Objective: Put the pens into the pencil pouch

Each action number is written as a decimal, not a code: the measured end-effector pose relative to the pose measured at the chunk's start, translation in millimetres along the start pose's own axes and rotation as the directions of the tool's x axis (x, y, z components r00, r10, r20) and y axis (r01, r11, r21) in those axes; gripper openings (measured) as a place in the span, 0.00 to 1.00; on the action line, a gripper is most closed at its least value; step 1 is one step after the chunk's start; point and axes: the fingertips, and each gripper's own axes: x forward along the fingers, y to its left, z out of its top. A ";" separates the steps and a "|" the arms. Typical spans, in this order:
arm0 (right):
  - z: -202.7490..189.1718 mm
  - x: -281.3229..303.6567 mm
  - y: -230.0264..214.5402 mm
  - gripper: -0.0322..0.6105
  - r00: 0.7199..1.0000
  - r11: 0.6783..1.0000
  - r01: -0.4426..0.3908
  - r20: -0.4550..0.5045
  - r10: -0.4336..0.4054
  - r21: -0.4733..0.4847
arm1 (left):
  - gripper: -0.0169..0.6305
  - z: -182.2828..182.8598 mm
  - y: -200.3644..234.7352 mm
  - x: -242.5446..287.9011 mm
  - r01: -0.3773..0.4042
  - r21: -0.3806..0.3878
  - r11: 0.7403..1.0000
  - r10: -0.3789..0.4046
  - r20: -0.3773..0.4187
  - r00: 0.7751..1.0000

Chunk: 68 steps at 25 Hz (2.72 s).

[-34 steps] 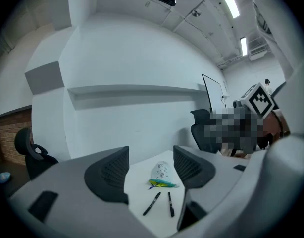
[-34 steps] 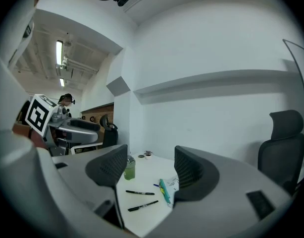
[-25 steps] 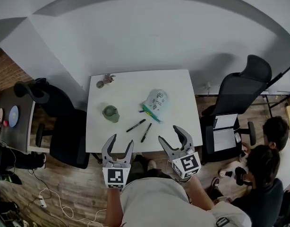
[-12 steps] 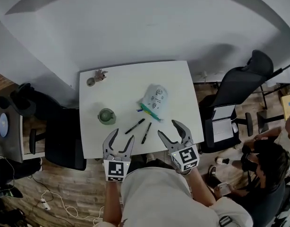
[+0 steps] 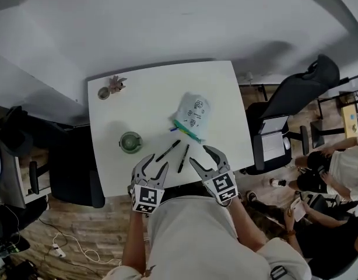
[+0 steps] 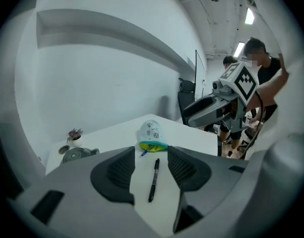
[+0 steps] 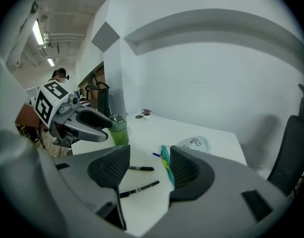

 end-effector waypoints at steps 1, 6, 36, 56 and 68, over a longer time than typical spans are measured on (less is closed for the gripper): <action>-4.6 5.1 2.6 0.44 1.000 1.000 -0.005 -0.014 0.005 0.002 | 0.33 -6.4 0.7 3.9 0.013 0.002 1.000 -0.013 -0.011 1.000; -30.7 27.4 11.2 0.42 0.994 0.999 -0.035 -0.099 0.036 0.012 | 0.29 -40.5 3.7 21.5 0.050 0.020 0.999 -0.048 -0.086 0.995; -87.4 90.9 -42.2 0.35 0.941 0.987 -0.119 -0.329 0.078 -0.107 | 0.19 -142.5 -5.6 75.9 0.037 -0.051 0.998 -0.054 -0.377 0.925; -107.2 116.0 -68.5 0.33 0.917 0.977 0.005 -0.389 -0.089 -0.213 | 0.09 -123.7 -15.6 70.1 0.059 -0.090 0.994 -0.087 -0.342 0.936; -80.0 105.0 -69.1 0.11 0.938 0.993 0.007 -0.343 -0.048 -0.119 | 0.09 -91.3 -13.7 89.8 0.076 -0.085 0.994 -0.099 -0.308 0.946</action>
